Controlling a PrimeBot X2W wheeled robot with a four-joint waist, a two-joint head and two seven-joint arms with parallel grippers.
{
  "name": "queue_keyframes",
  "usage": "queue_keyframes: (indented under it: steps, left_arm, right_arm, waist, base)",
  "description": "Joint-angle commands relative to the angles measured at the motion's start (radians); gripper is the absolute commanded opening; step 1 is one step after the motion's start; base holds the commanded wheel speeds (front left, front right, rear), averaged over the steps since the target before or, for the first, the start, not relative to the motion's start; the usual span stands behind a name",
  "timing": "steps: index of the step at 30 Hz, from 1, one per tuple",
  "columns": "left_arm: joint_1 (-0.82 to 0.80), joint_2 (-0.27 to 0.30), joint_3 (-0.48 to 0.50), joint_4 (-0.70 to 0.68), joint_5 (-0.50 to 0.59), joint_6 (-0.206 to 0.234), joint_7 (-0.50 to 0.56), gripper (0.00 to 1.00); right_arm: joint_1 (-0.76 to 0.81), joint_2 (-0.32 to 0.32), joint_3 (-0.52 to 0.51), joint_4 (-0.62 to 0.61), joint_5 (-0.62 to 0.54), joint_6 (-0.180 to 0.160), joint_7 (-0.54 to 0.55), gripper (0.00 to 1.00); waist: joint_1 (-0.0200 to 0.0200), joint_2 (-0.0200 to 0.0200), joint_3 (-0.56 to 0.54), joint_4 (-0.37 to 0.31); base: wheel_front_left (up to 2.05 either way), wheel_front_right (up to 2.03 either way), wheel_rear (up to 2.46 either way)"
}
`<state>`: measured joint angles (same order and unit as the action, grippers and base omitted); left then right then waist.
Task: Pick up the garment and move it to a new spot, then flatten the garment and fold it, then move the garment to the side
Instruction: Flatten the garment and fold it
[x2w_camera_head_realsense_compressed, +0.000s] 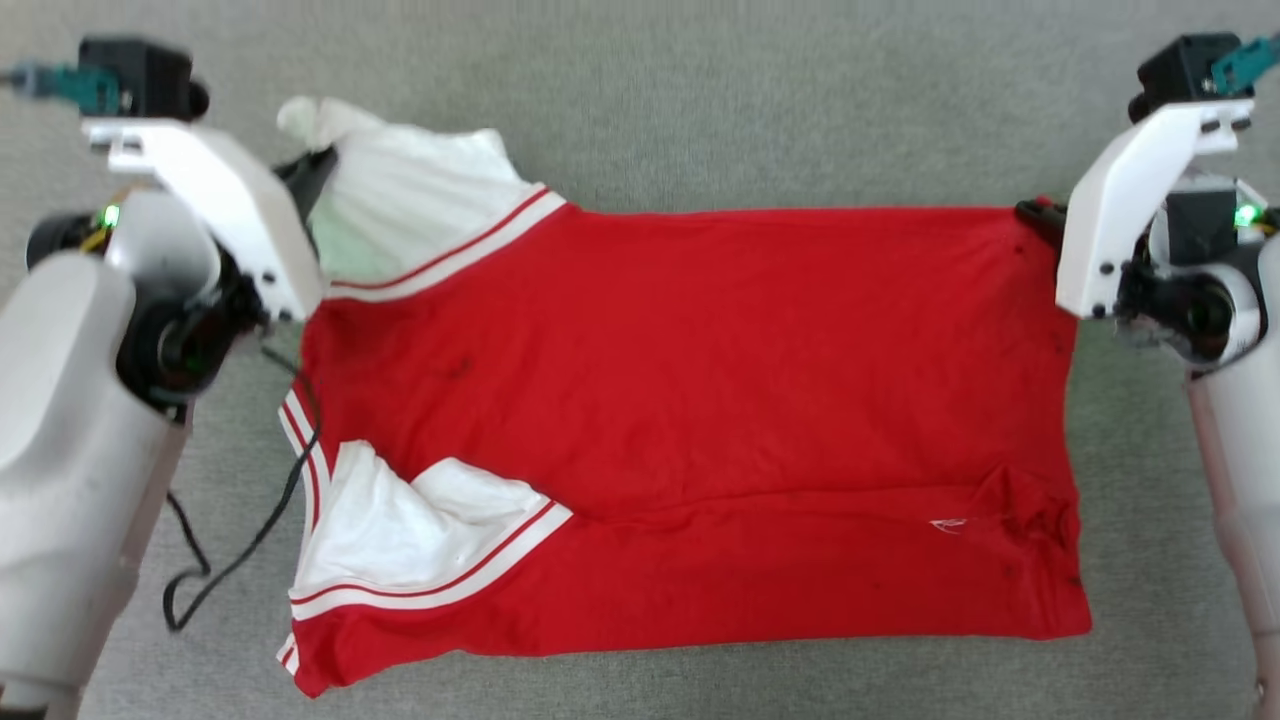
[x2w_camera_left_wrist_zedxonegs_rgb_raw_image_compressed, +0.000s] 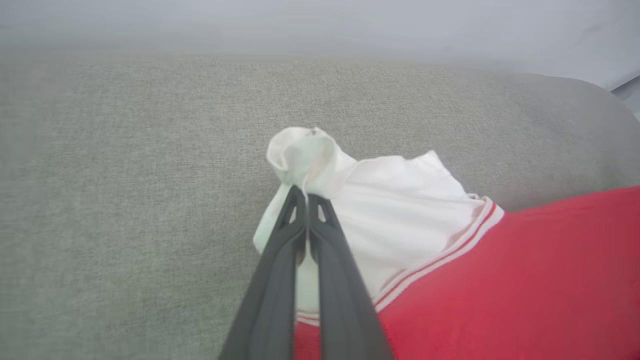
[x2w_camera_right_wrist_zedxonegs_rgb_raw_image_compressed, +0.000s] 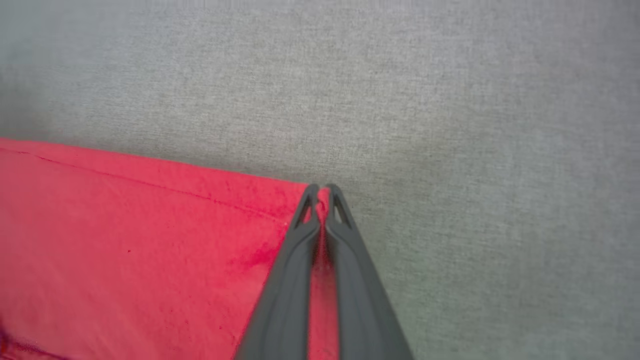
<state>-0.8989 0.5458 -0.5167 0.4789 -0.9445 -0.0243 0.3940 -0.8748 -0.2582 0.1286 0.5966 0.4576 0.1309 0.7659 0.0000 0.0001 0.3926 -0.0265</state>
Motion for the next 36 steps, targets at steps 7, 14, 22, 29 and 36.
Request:
queue_keyframes:
  steps: [7,14,22,29,36]
  left_arm:
    - [0.296,0.049,0.054,-0.13,-0.052,0.067,-0.115,0.0]
    - [0.579,0.062,0.062,-0.238,-0.107,0.136,-0.151,0.0]
    - [0.768,0.025,0.024,-0.265,-0.174,0.166,-0.115,0.85]
    - [0.791,-0.021,0.043,-0.242,-0.126,0.17,-0.268,1.0]
    - [0.755,-0.004,0.075,-0.378,0.049,0.242,-0.514,1.0]
  right_arm:
    - [0.263,-0.012,-0.034,-0.175,0.052,-0.001,-0.059,0.0]
    - [0.494,0.009,-0.079,-0.275,0.064,-0.001,-0.084,0.0]
    - [0.694,0.051,-0.119,-0.286,0.056,-0.001,-0.137,1.0]
    - [0.769,0.091,-0.138,-0.293,0.04,-0.001,-0.316,1.0]
    - [0.796,0.074,-0.173,-0.45,0.037,0.0,-0.401,1.0]
  waist:
    - [0.0,-0.0001,-0.157,-0.005]
    - [0.0,-0.0001,-0.22,-0.002]
    - [0.0,-0.0001,-0.249,0.005]
    - [0.0,-0.0001,-0.271,-0.003]
    - [0.0,-0.0001,-0.309,-0.014]
  base:
    - [0.0,0.0,0.0]
    - [0.0,0.0,0.0]
    - [0.0,0.0,0.0]
    - [0.0,0.0,0.0]
    - [0.0,0.0,0.0]
